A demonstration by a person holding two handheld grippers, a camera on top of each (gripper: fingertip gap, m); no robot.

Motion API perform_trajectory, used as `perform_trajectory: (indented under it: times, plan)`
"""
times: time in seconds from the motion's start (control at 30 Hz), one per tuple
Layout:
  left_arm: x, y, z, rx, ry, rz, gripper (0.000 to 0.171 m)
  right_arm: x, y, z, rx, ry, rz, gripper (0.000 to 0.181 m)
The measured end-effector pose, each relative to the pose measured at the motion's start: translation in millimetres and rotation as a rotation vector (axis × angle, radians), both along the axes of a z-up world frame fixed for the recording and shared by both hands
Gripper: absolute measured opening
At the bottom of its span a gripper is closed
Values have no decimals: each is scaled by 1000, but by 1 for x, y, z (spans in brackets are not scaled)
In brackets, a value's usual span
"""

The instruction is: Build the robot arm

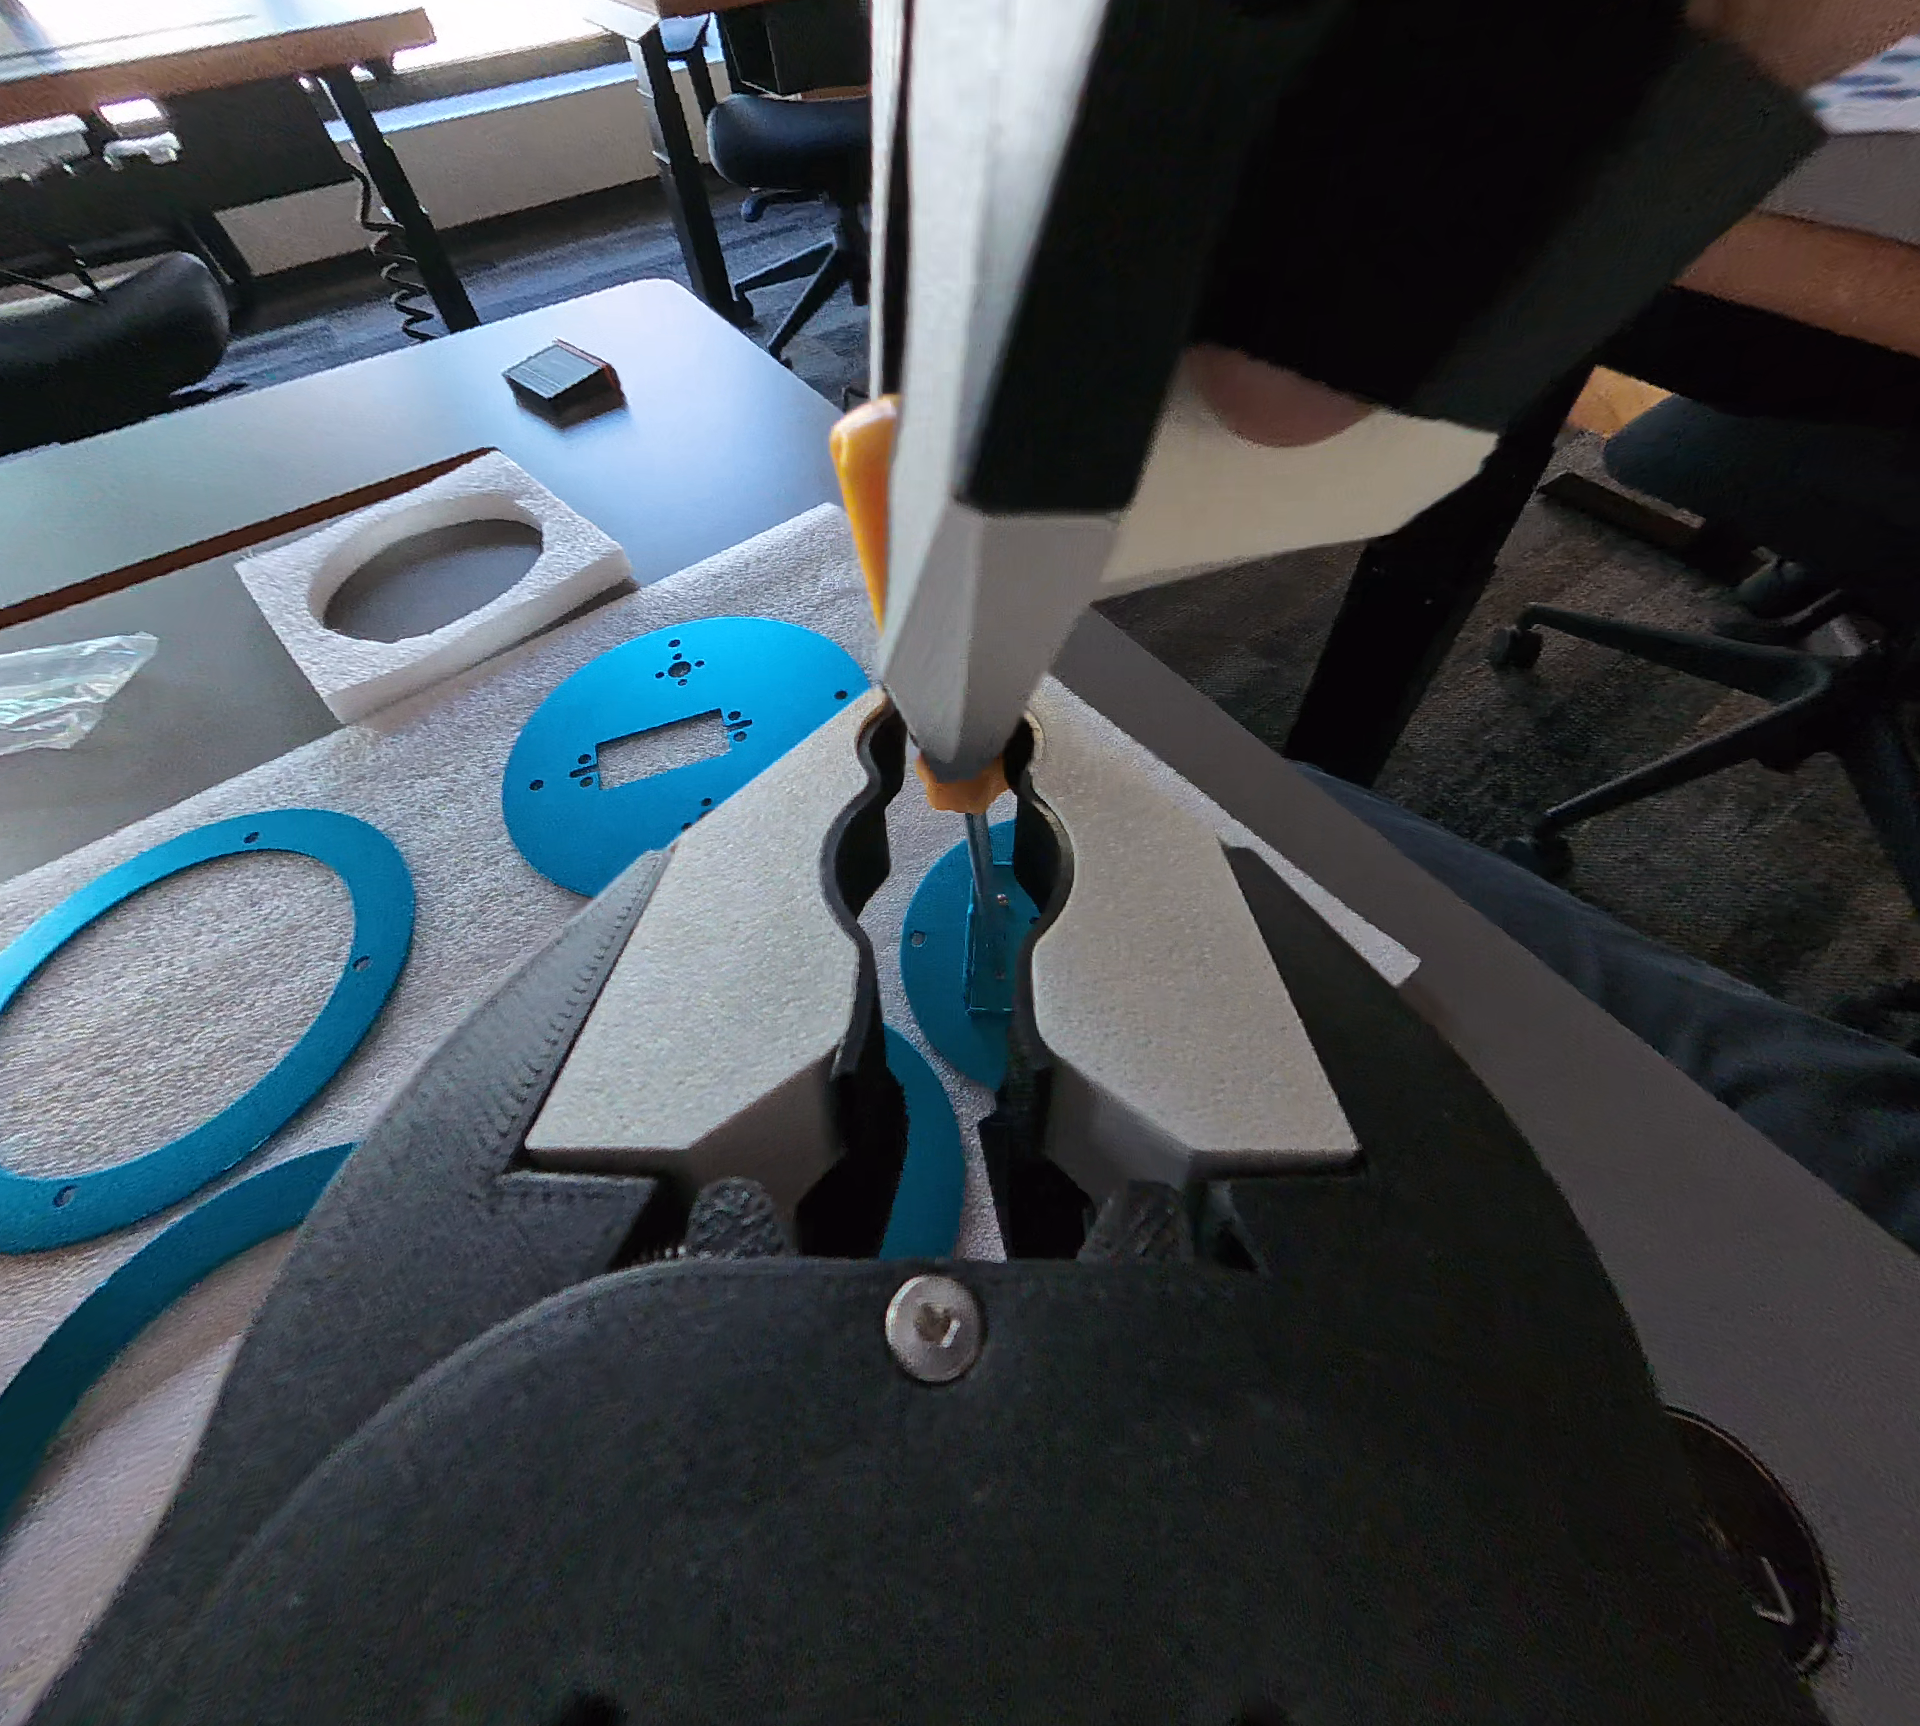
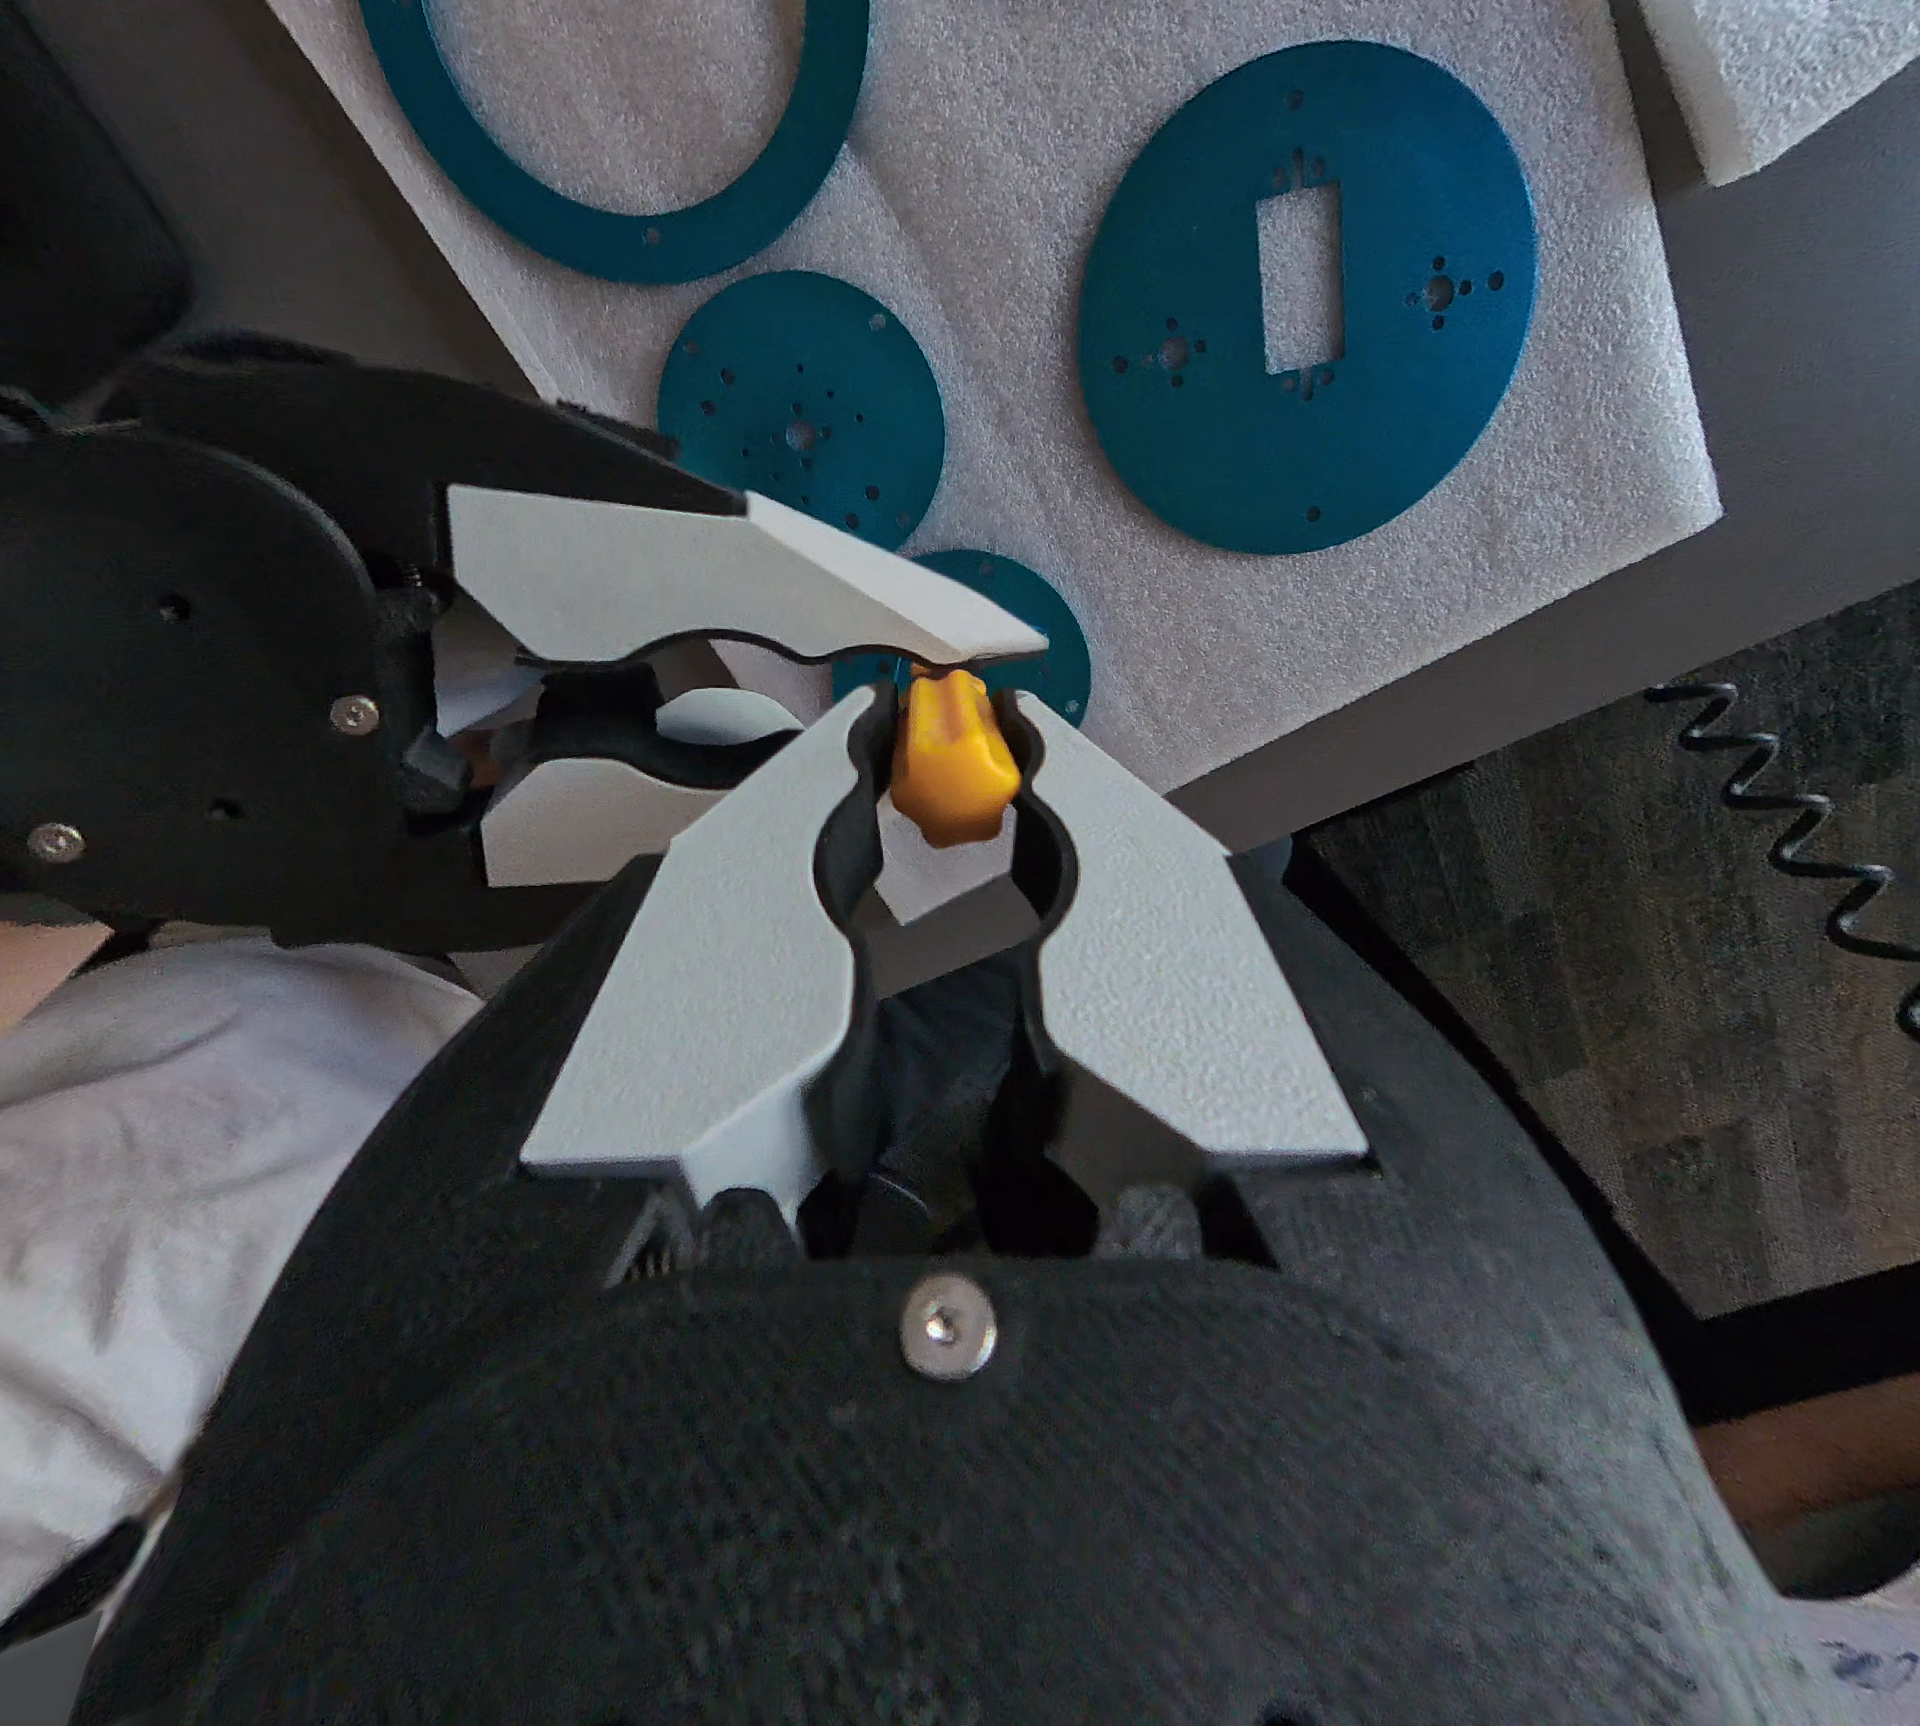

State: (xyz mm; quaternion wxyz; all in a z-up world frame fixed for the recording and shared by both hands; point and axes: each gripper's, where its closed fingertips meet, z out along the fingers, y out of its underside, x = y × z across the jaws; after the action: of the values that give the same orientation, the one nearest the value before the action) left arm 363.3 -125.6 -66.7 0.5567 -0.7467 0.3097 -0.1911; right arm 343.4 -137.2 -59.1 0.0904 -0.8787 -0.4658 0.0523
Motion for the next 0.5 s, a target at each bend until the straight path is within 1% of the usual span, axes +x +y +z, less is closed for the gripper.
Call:
perform_trajectory:
  times: [0.07,0.13,0.2,0.27,0.33,0.37,0.4,0.43,0.47,0.5]
  plan:
    - [0,-1,0,-24,-21,-23,17,0,-2,1,18,-19,87,24]
    - [-1,-2,0,-27,-16,-47,17,-3,0,6,43,4,130,29]
    - [1,-4,0,-20,-9,-77,16,-4,-1,8,41,17,162,19]
    - [2,-4,0,-16,-8,-96,17,-2,-2,7,25,13,177,19]
    - [2,-4,0,-13,-1,-95,16,-2,-2,7,8,21,145,19]
    - [1,-4,-1,-21,3,-84,18,-2,-1,6,1,28,97,18]
    - [0,-2,-1,-21,8,-59,23,-1,0,6,-10,40,34,17]
    - [-1,0,0,-8,17,-35,23,0,1,6,-14,44,-11,17]
    - [0,0,1,11,26,-25,17,-1,1,6,-10,46,-23,17]
    - [0,0,1,24,33,-17,17,-1,2,6,-1,46,-28,17]
